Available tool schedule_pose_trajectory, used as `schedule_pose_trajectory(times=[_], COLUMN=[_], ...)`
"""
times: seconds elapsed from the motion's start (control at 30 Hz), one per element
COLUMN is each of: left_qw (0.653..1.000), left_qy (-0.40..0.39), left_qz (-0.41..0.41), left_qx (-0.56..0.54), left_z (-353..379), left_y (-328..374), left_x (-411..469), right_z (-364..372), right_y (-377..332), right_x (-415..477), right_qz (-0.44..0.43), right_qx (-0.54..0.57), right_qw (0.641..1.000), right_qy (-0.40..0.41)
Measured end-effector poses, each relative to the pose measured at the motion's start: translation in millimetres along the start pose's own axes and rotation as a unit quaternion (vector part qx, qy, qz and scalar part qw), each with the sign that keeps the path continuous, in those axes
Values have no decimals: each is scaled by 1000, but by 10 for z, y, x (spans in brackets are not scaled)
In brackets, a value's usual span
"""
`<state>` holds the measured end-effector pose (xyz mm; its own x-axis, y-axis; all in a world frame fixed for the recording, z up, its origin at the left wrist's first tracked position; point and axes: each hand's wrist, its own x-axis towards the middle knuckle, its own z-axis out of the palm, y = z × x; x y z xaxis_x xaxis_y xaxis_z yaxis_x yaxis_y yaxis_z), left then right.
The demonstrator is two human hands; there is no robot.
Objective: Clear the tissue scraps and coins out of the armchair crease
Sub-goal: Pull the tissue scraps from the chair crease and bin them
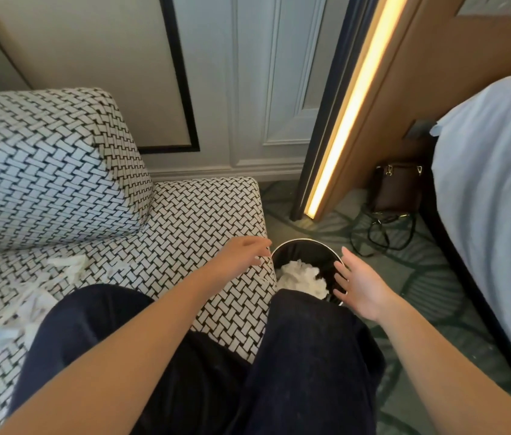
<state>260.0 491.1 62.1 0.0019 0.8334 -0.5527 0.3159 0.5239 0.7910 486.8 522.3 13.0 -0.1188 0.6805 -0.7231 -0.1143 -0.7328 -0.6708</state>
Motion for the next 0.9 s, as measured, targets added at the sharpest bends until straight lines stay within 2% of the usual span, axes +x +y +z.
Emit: schedule_pose_trajectory(times=[0.3, 0.57, 0.73, 0.9], left_qw=[994, 967, 947, 942], left_qy=[59, 168, 248, 302], left_qz=[41, 73, 57, 10], left_qx=[-83, -174, -195, -148], left_z=[-559, -1382, -1945, -2277], left_y=[-225, -528, -932, -1468], left_x=[-357, -903, -1201, -1376], right_z=[526, 1630, 2399, 3010], right_y=[-245, -289, -50, 241], right_x=[-303, -515, -468, -404], right_qz=[-55, -122, -131, -146], right_qx=[-130, -205, -232, -323], right_qw=[990, 969, 957, 923], right_qy=[-25, -72, -113, -153])
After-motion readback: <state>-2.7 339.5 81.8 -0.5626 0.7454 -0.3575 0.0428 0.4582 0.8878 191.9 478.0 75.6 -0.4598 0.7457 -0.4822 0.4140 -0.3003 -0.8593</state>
